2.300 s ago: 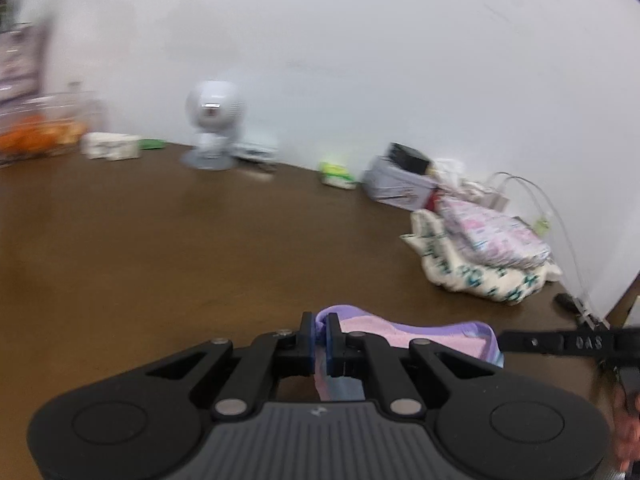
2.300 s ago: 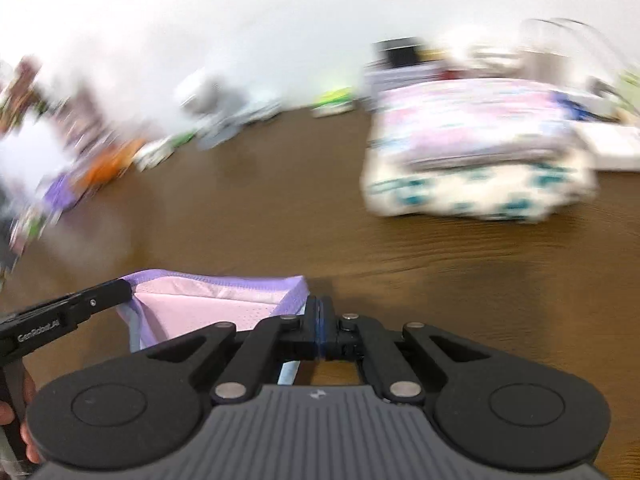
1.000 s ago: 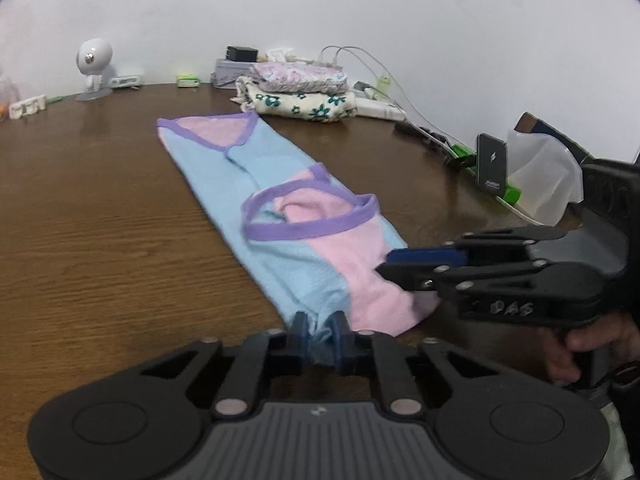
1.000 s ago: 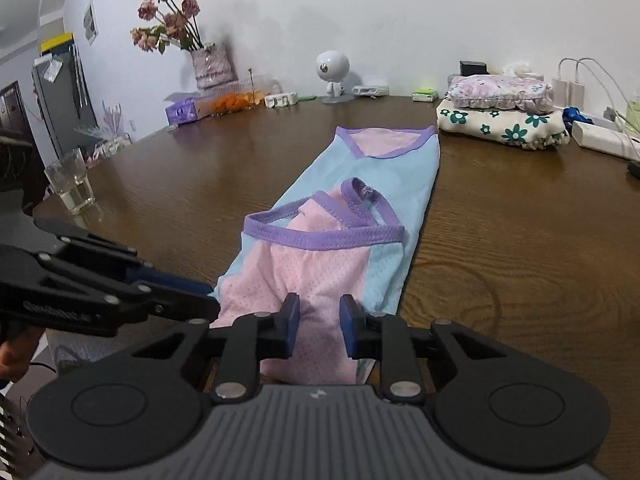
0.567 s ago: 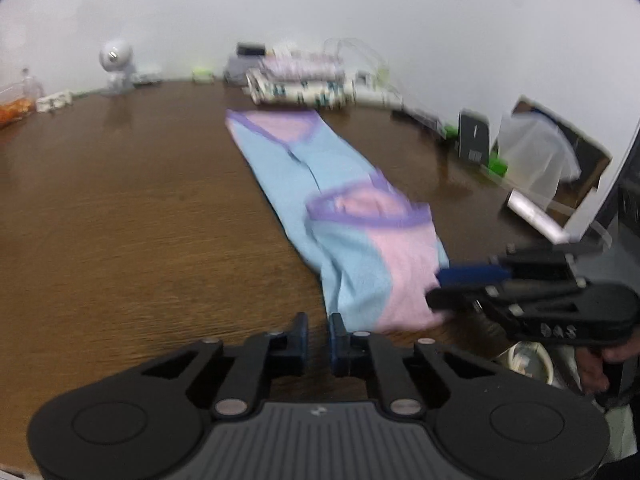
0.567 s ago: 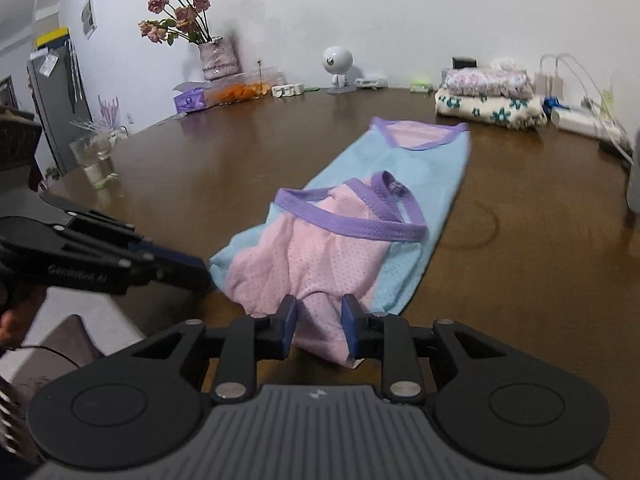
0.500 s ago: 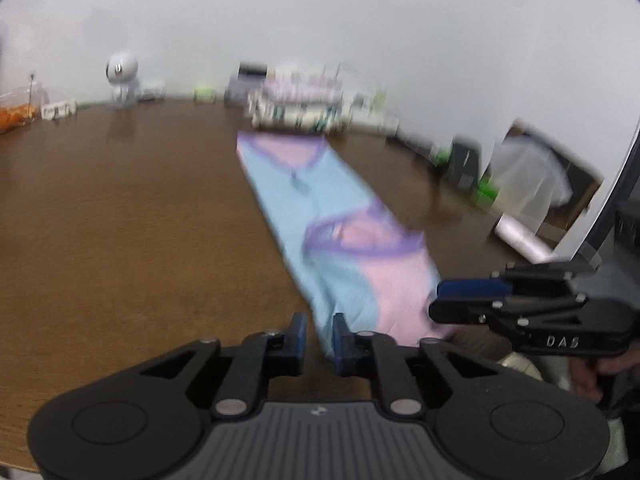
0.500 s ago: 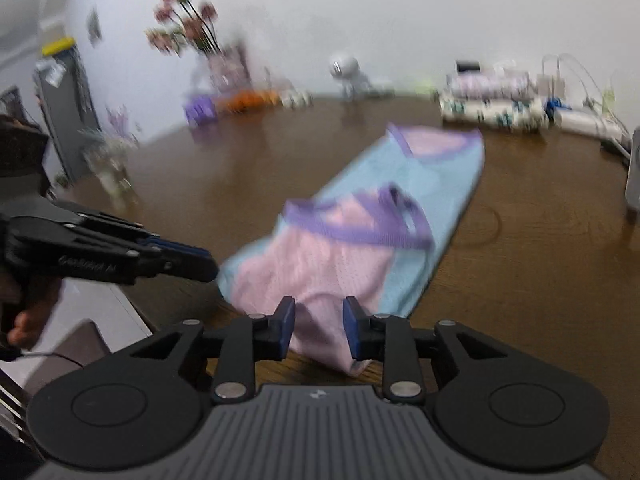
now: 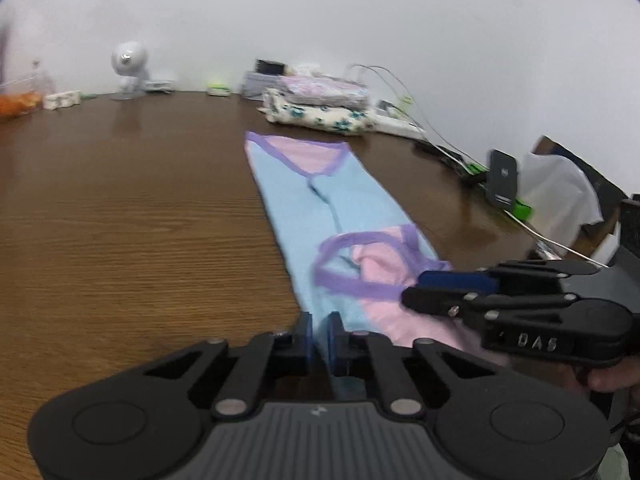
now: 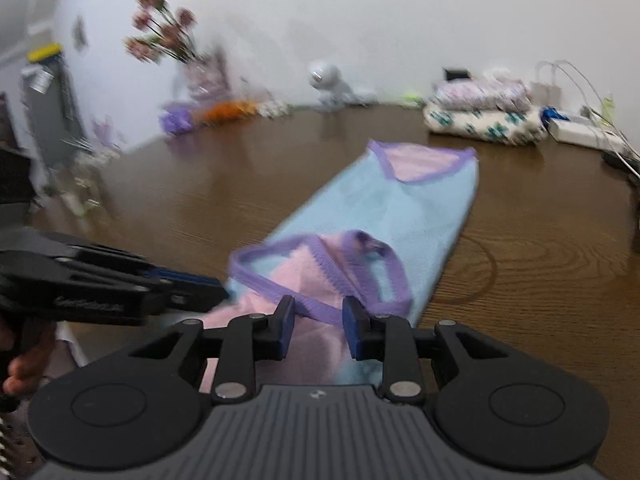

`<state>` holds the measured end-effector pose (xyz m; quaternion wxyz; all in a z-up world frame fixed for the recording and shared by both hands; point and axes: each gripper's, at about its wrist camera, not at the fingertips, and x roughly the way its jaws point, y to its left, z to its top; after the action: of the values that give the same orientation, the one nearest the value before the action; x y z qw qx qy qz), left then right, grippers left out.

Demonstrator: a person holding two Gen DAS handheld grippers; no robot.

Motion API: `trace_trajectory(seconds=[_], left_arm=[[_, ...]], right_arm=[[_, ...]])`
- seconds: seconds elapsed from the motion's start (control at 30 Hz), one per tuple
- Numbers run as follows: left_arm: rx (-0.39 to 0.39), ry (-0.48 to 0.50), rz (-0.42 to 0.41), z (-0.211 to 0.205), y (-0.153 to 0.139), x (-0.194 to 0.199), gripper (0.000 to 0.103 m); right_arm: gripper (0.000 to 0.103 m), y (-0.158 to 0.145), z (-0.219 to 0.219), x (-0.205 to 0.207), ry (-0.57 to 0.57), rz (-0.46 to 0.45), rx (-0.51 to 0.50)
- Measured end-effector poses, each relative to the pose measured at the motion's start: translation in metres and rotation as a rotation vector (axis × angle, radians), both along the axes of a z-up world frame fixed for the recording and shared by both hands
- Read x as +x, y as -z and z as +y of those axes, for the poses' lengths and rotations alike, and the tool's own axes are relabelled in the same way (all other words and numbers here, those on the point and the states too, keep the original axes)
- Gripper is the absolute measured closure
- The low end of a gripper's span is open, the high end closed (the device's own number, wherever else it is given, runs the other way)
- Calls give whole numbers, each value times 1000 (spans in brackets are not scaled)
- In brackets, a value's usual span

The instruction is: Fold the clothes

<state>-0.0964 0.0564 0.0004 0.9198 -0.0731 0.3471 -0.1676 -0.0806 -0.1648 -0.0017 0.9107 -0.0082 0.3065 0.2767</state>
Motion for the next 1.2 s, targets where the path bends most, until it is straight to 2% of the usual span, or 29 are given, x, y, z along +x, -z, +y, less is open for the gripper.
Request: trace_trajectory(seconds=[0.07,0.1,0.17,0.23,0.33,0.5,0.57,0.63,0.7,0.8,0.87,0.9,0.93,0.97,1.0,1.1,1.2], left_arm=[[-57,-34,5,11,-6,-3,95],[-84,-26,-19,15,-14,-6,95],[-117,35,-78,16,-28,-13,91],[-127,113,-95,8,-34,-14,85],[-76,152,-57,-7,-23,-6,84],[18,183,7,-23,-4,4,84],[17,183,1,-21,-1,3,83],[23,184,-5,-20,0,0,83],[25,183,-7,-18,-1,0,82],[52,181,-46,-11,-8,-5,73],[90,185,-107,-2,-17,-19,58],[113,208,-142,1,-21,-29,57],[136,237,-177,3,-25,-38,55],[172,281,-205,2,-27,-49,48],[229,348,-226,-1,-27,-60,44],[405,517,-302,-13,-24,-92,41],[478,641,-343,-24,-17,-111,41]], right_arm=[[77,-2,0,1,26,-22,-10],[77,-6,-3,-2,32,-43,-3],[77,-15,-12,-11,19,-88,32],[77,-21,-23,-19,-2,-103,55],[76,-17,-24,-19,-39,-77,45],[74,-3,-6,-1,-32,-63,-62],[74,-5,-5,3,-47,-65,-67],[65,-11,-6,6,-54,-78,-28],[62,-9,-4,13,-71,-58,-7],[62,2,3,24,-97,-1,-15],[61,4,3,22,-112,6,3],[59,5,4,19,-134,0,-11],[57,5,6,14,-165,-18,-42],[57,4,10,11,-190,-33,-72],[57,4,12,8,-204,-40,-85],[57,3,14,-2,-235,-49,-105],[57,1,15,-20,-286,-42,-109]])
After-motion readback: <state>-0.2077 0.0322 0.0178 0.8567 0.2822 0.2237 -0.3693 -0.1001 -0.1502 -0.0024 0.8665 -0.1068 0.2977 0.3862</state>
